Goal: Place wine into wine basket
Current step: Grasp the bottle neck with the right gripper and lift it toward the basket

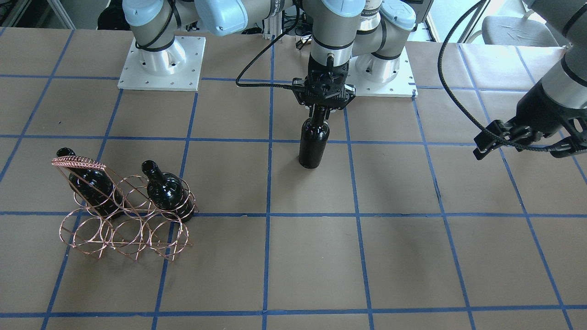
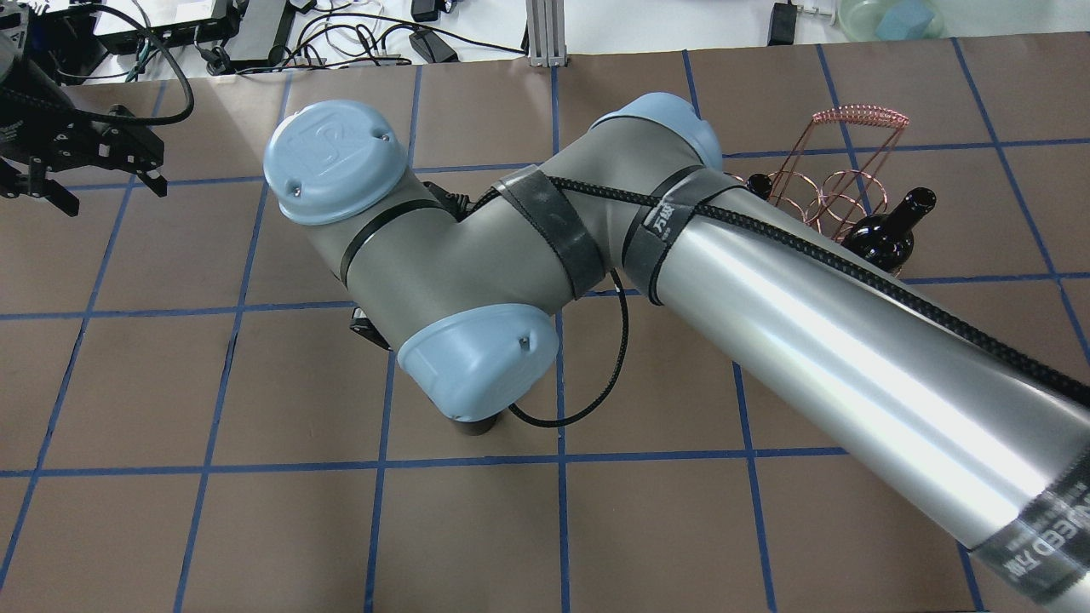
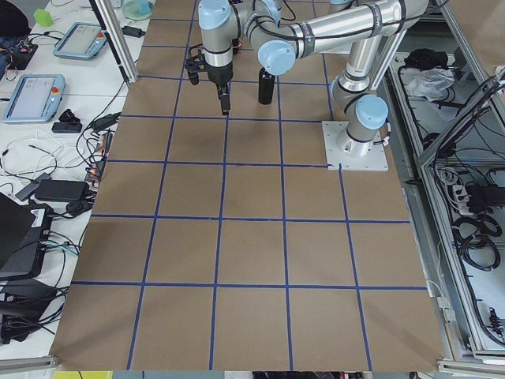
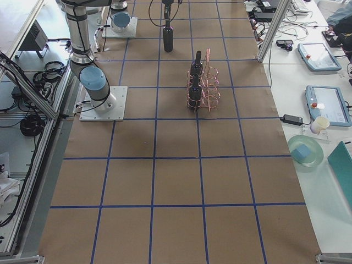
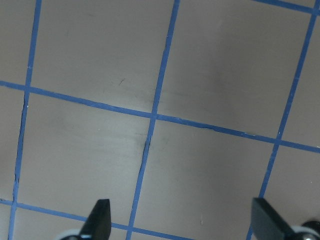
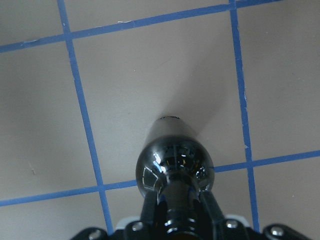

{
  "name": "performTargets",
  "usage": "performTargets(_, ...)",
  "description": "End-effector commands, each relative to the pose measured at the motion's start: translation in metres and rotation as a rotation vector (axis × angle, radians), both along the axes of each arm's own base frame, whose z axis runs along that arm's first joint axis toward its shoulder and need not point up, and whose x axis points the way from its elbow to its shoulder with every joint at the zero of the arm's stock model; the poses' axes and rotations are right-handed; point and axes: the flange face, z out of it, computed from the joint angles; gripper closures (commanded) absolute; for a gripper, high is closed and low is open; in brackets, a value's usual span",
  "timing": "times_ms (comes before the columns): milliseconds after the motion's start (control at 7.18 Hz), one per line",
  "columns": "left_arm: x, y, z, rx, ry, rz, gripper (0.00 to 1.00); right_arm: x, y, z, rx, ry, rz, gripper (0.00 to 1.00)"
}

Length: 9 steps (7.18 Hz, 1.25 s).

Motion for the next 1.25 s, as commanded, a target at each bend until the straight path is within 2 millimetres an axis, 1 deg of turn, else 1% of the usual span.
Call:
performTargets(0,0.000,-0.003,-0.006,0.007,0.005,0.004,0.00,-0.003,-0.004,0.012,-0.012,-0.025,0.016,0.78)
performTargets(139,0.000,-0.004,-0.007,0.009,0.007,0.002,0.00,-0.015,-0.005,0.030,-0.033,-0.040,0.031,0.80)
performTargets(278,0.000,-0.005,-0.008,0.011,0.010,-0.002,0.00,-0.031,-0.001,0.045,-0.020,-0.021,0.048,0.82)
performTargets(418,0.000,-0.005,-0.009,0.012,0.012,0.001,0.00,-0.062,0.003,0.071,0.000,0.005,0.093,0.84)
performTargets(557,-0.001,-0.005,-0.010,0.012,0.012,-0.005,0.00,-0.103,-0.006,0.093,0.018,0.015,0.047,0.84)
performTargets(696,-0.001,-0.006,-0.010,0.014,0.012,-0.011,0.00,-0.153,-0.012,0.115,0.046,0.035,0.033,0.84)
performTargets(835,-0.001,-0.007,-0.012,0.017,0.014,-0.015,0.00,-0.207,-0.018,0.142,0.016,0.062,0.015,0.84)
performTargets(975,-0.001,-0.007,-0.012,0.018,0.014,-0.015,0.00,-0.254,-0.021,0.156,0.033,0.071,-0.001,0.88)
performTargets(1114,-0.010,-0.005,-0.007,0.009,0.014,-0.014,0.00,-0.306,-0.035,0.164,0.031,0.064,-0.009,0.88)
